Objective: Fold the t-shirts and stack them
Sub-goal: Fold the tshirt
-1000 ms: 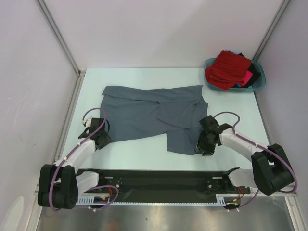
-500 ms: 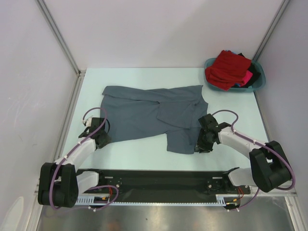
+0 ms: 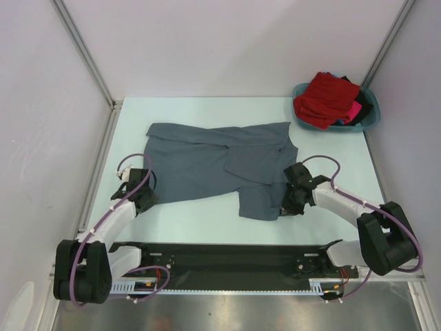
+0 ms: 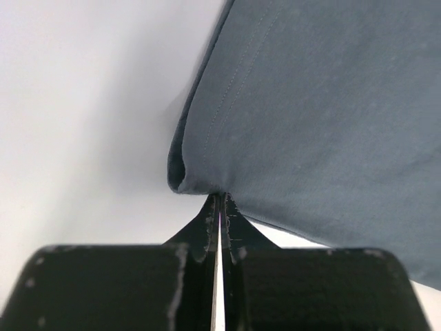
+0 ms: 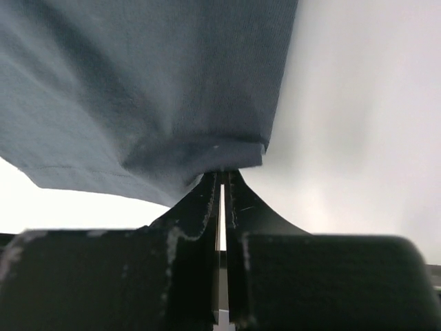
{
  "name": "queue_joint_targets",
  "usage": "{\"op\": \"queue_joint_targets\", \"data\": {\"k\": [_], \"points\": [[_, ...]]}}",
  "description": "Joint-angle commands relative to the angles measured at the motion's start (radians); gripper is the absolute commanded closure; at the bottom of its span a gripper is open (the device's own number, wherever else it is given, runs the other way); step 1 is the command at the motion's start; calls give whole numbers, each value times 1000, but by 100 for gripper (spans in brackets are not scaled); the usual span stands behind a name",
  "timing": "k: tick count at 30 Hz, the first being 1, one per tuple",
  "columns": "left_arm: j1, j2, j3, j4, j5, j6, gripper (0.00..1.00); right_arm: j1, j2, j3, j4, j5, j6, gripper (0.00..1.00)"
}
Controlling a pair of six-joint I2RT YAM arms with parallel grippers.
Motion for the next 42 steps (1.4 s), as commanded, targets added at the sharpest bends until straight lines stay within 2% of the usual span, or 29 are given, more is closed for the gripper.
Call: {"op": "queue_joint_targets", "data": {"k": [1, 18, 26, 36, 42], "points": [[6, -51, 35, -19, 0, 25, 100, 6, -53, 13, -1, 34, -26, 100], [8, -156, 95, -102, -6, 38, 100, 14, -189, 112, -101, 69, -50, 100], [8, -148, 176, -114, -23, 49, 100, 0, -139, 253, -110, 152, -131, 100], [17, 37, 328, -59, -59, 72, 100, -78, 40, 436, -44, 138, -226, 100], [32, 220, 445, -16, -62, 80, 100, -158, 158, 553, 2, 106, -272, 100]]}}
